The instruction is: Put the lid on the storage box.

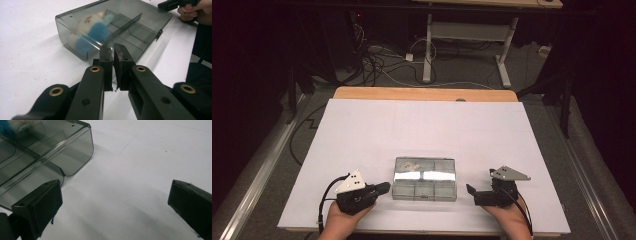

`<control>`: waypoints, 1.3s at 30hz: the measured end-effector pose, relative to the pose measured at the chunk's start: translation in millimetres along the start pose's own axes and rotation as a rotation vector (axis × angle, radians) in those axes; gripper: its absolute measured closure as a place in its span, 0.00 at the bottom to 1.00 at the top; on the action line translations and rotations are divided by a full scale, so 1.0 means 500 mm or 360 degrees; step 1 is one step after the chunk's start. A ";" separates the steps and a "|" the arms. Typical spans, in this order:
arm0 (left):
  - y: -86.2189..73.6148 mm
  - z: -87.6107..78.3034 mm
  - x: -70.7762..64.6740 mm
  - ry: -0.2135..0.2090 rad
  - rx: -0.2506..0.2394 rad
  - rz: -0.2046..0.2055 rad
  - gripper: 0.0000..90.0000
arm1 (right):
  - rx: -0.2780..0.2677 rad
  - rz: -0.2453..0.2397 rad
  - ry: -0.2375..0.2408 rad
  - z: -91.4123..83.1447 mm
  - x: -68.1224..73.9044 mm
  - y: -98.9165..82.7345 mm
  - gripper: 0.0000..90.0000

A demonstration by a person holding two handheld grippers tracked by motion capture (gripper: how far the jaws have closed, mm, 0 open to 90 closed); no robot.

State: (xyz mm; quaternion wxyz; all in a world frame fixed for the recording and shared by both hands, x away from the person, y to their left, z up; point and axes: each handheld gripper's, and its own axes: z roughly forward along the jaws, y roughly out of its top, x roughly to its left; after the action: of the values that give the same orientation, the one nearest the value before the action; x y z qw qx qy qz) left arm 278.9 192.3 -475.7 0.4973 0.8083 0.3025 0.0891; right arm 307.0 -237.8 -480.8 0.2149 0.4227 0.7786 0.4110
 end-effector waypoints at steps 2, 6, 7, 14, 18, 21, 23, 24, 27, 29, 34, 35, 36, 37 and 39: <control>-0.002 0.000 0.007 0.0019 0.0008 0.0000 0.93 | 0.0005 -0.0008 -0.0004 0.002 0.000 -0.001 0.00; -0.008 0.000 0.028 0.0067 0.0028 -0.0017 0.92 | 0.0005 -0.0011 -0.0002 0.003 -0.001 -0.002 0.00; -0.009 0.000 0.034 0.0082 0.0035 -0.0022 0.92 | 0.0010 -0.0008 0.0000 0.003 0.000 -0.003 0.00; -0.015 -0.005 0.073 0.0219 0.0100 -0.0042 0.73 | -0.0019 -0.0014 -0.0015 -0.001 0.000 -0.001 0.00; -0.019 -0.009 0.089 0.0278 0.0104 -0.0047 0.53 | -0.0043 -0.0013 -0.0022 -0.002 0.000 0.000 0.00; -0.021 -0.013 0.098 0.0315 0.0119 -0.0047 0.39 | -0.0050 -0.0017 -0.0023 -0.002 0.000 0.000 0.00; -0.021 -0.017 0.104 0.0341 0.0108 -0.0072 0.32 | -0.0061 -0.0020 -0.0021 -0.002 0.001 0.000 0.00; -0.021 -0.019 0.106 0.0353 0.0095 -0.0085 0.29 | -0.0064 -0.0021 -0.0020 -0.003 0.001 0.000 0.00; -0.020 -0.023 0.110 0.0380 0.0090 -0.0099 0.18 | -0.0077 -0.0021 -0.0020 -0.003 0.003 0.001 0.00; -0.020 -0.024 0.113 0.0379 0.0092 -0.0106 0.13 | -0.0084 -0.0024 -0.0022 -0.004 0.003 0.001 0.00; -0.017 -0.015 0.115 0.0375 0.0157 -0.0117 0.00 | -0.0096 -0.0024 -0.0026 -0.007 0.003 0.001 0.00; -0.017 -0.015 0.114 0.0373 0.0152 -0.0118 0.00 | -0.0097 -0.0024 -0.0026 -0.007 0.003 0.001 0.00; -0.016 -0.015 0.113 0.0371 0.0148 -0.0115 0.00 | -0.0097 -0.0024 -0.0026 -0.007 0.003 0.001 0.00; -0.016 -0.015 0.112 0.0372 0.0148 -0.0108 0.00 | -0.0100 -0.0025 -0.0026 -0.007 0.003 0.001 0.00; -0.016 -0.016 0.112 0.0369 0.0147 -0.0106 0.00 | -0.0105 -0.0022 -0.0026 -0.008 0.004 0.001 0.00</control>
State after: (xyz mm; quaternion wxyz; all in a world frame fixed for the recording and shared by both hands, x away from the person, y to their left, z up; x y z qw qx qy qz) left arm 316.7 233.3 -487.4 0.4237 0.8041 0.3884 0.1515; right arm 303.6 -237.9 -478.0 0.2380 0.4133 0.7658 0.4313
